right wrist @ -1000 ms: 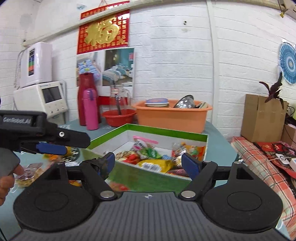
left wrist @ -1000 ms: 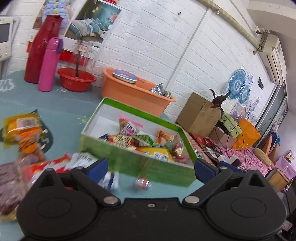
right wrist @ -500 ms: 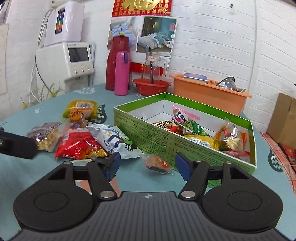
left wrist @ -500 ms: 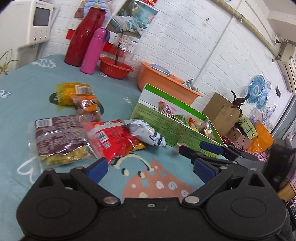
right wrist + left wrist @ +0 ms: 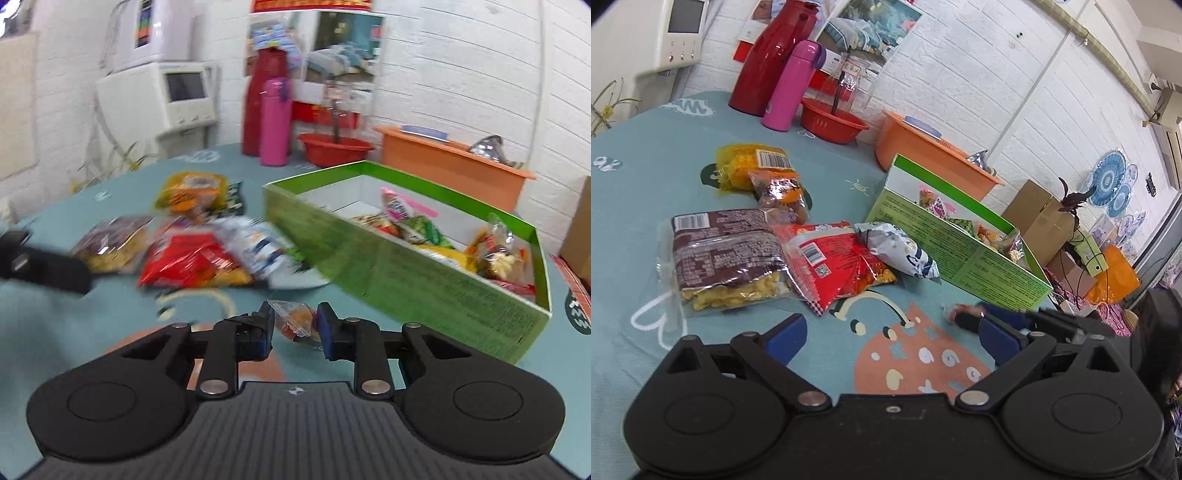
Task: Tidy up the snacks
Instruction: 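Grasp another small clear orange-snack packet with the left tool while the right tool holds its packet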
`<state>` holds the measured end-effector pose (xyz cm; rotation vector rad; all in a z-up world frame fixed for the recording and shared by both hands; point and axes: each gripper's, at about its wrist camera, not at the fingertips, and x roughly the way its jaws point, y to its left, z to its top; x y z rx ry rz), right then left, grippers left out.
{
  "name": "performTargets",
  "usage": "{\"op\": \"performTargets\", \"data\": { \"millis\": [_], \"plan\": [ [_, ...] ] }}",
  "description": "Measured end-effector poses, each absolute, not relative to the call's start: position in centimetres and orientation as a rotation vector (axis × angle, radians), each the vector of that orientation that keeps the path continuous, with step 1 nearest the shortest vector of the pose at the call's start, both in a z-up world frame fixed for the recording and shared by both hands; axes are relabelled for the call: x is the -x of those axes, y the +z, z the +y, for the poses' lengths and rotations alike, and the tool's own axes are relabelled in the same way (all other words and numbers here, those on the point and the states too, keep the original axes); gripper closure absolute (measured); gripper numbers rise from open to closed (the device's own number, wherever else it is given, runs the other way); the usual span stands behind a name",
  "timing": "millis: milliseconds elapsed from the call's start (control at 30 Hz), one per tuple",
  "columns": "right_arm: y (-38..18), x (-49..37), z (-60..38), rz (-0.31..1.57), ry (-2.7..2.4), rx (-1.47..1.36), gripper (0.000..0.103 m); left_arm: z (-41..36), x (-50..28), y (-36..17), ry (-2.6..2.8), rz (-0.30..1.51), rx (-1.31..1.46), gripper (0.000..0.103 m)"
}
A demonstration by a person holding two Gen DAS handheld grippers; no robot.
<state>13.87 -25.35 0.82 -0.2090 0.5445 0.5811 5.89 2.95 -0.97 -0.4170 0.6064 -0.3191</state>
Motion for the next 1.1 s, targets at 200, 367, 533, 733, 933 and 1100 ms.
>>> {"op": "performTargets", "data": {
  "millis": [200, 367, 533, 733, 933, 1100],
  "plan": [
    [0.7, -11.4, -25.6, 0.568, 0.627, 0.207, 0.036, 1.7, -7.3, -0.3, -0.361, 0.596, 0.396, 0.000],
    [1.8, -11.5, -26.4, 0.533, 0.600, 0.154, 0.001, 0.3, -8.8, 0.7, -0.398, 0.579, 0.355, 0.000],
    [0.6, -12.6, -25.9, 0.593, 0.567, 0.134, 0.002, -0.6, -9.1, 0.3, -0.422, 0.598, 0.357, 0.000],
    [-0.5, -12.5, -25.6, 0.654, 0.627, 0.105, 0.056, -0.9, -9.5, 0.3, -0.421, 0.601, 0.347, 0.000],
    [-0.4, -11.2, -26.3, 0.651, 0.639, 0.102, 0.055, -2.2, -10.2, -1.0, -0.525, 0.687, 0.365, 0.000],
    [-0.6, -10.3, -26.5, 0.660, 0.611, 0.108, 0.037, -4.0, -11.1, -2.9, -0.596, 0.800, 0.396, 0.016]
  ]
}}
